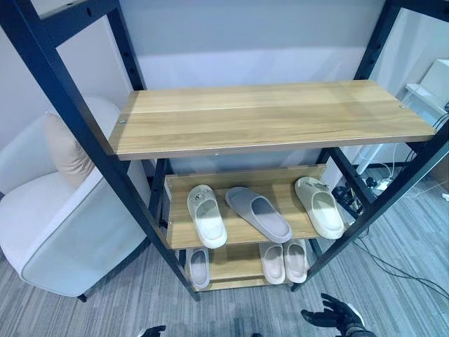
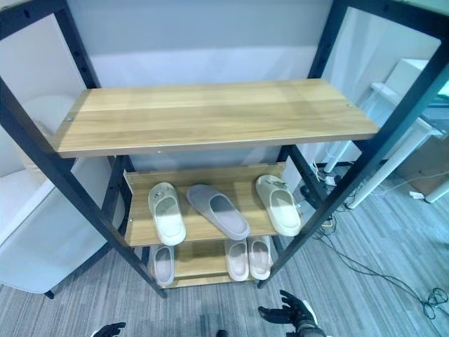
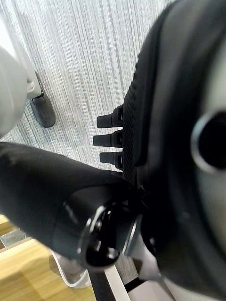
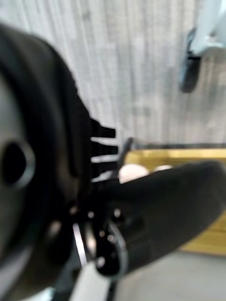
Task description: Arrange the slippers neatly on the shoe rack.
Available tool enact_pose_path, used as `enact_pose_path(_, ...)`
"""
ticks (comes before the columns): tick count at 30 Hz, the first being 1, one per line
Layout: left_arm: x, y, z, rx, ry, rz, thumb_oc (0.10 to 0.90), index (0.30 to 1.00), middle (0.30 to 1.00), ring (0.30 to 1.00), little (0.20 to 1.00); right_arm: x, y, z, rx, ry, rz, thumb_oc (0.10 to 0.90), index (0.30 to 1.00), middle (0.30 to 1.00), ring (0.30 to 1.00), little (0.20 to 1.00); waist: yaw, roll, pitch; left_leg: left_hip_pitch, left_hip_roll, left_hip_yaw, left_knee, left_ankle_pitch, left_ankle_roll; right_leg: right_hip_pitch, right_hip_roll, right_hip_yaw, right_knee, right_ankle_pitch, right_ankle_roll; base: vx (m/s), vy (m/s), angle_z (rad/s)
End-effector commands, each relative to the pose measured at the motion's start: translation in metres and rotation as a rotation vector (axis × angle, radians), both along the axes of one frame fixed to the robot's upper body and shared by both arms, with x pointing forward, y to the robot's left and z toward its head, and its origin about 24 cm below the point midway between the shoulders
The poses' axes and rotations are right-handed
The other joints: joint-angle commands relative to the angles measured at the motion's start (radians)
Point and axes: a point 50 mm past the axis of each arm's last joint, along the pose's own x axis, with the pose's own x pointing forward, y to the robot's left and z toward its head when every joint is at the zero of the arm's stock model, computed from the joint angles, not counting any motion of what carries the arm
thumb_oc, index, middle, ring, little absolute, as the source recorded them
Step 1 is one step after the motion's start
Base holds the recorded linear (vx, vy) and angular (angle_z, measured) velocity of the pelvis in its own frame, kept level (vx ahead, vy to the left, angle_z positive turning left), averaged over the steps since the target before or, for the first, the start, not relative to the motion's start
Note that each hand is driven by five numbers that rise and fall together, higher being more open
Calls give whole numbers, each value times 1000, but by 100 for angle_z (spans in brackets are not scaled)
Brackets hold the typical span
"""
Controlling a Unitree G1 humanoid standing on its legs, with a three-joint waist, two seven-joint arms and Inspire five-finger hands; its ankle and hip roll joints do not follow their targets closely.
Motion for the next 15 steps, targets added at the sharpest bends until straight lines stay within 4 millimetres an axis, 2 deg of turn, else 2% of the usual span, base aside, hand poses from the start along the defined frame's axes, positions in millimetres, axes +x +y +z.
enact_pose_path(1, 11, 7, 4, 36, -26, -49, 800, 900, 900, 900, 900, 48, 23, 23, 90, -236, 58, 800, 900, 900, 900, 900, 17, -43, -7, -6, -69, 8, 66, -84, 49, -4, -60, 38, 76, -91, 73, -50, -1, 3)
enact_pose_path(2, 15, 8, 5, 49, -39, -47, 800, 900, 900, 900, 900, 72, 54, 59, 141, -424, 216, 800, 900, 900, 900, 900, 13, -45, -8, -7, -70, 10, 51, -70, 48, -8, -62, 36, 70, -84, 73, -18, 2, 4)
enact_pose_path(4, 15, 7, 5, 44, -44, -44, 800, 900, 900, 900, 900, 64, 56, 53, 138, -384, 249, 800, 900, 900, 900, 900, 13, -43, -4, 6, -69, 11, 42, -73, 48, 5, -60, 34, 64, -90, 74, -20, 6, 7)
enact_pose_path(6, 14, 5, 4, 43, -50, -55, 800, 900, 900, 900, 900, 57, 66, 44, 156, -338, 315, 800, 900, 900, 900, 900, 19, -41, -1, 8, -71, 8, 27, -64, 48, 9, -58, 30, 53, -87, 73, -45, 10, 4)
enact_pose_path(9, 18, 0, 5, 40, -62, -78, 800, 900, 900, 900, 900, 63, 86, 38, 197, -313, 382, 800, 900, 900, 900, 900, 30, -37, 0, 5, -74, 6, 11, -54, 45, 12, -60, 20, 36, -81, 75, -43, 17, 6)
enact_pose_path(10, 18, 0, 5, 40, -62, -78, 800, 900, 900, 900, 900, 63, 86, 38, 197, -313, 382, 800, 900, 900, 900, 900, 29, -37, 0, 5, -74, 6, 11, -54, 45, 12, -60, 20, 36, -81, 75, -40, 13, 5)
enact_pose_path(11, 19, -2, 4, 38, -59, -97, 800, 900, 900, 900, 900, 73, 105, 45, 244, -344, 463, 800, 900, 900, 900, 900, 38, -39, 0, 4, -75, 5, 3, -49, 44, 15, -60, 16, 22, -75, 76, -30, 5, 6)
enact_pose_path(15, 17, -4, 3, 31, -45, -129, 800, 900, 900, 900, 900, 89, 131, 82, 257, -460, 770, 800, 900, 900, 900, 900, 47, -44, -6, 2, -75, 8, 2, -54, 39, 25, -59, 10, 6, -76, 78, -14, 2, 2)
